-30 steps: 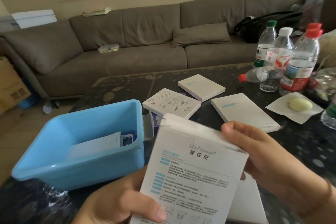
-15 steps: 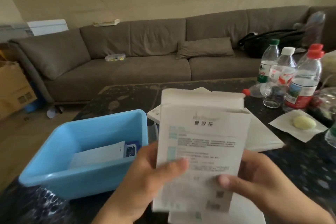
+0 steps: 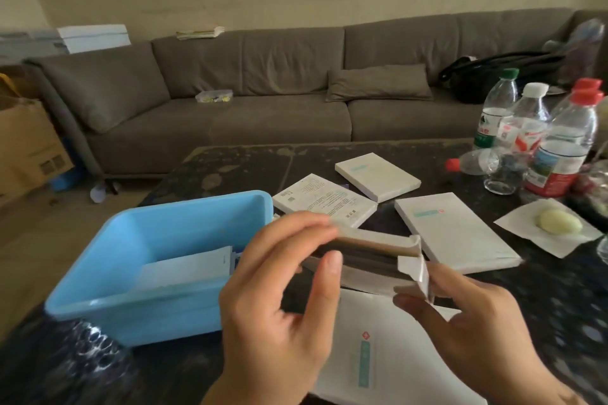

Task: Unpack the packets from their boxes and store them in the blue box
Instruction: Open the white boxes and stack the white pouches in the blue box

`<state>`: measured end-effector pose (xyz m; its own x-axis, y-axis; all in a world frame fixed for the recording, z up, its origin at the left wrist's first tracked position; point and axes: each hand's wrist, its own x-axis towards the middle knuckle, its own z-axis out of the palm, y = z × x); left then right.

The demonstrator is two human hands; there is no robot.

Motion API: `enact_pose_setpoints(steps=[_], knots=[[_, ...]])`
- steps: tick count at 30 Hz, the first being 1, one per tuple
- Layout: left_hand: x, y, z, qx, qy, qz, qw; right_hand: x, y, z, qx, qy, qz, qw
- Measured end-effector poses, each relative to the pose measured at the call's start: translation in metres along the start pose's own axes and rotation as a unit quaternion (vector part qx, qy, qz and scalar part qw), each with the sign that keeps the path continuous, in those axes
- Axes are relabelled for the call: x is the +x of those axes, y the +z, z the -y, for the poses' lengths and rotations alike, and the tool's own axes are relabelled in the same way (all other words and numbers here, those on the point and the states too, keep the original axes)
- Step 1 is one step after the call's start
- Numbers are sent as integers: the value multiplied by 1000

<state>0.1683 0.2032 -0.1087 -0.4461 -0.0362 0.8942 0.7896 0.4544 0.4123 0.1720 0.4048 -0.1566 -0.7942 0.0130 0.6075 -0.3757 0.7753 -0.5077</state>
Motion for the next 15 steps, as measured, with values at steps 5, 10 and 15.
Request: enact_pose_setpoints(steps=[5, 10, 15], knots=[[-1, -4, 10, -4, 8, -9, 1000, -3, 5, -3, 44, 34, -15, 998], [-3, -4, 5, -3, -9, 40, 999, -2, 3, -3, -10, 2, -37, 999], [0, -3, 0, -85, -197, 60, 975, -4, 8, -3, -98, -57, -51, 992]])
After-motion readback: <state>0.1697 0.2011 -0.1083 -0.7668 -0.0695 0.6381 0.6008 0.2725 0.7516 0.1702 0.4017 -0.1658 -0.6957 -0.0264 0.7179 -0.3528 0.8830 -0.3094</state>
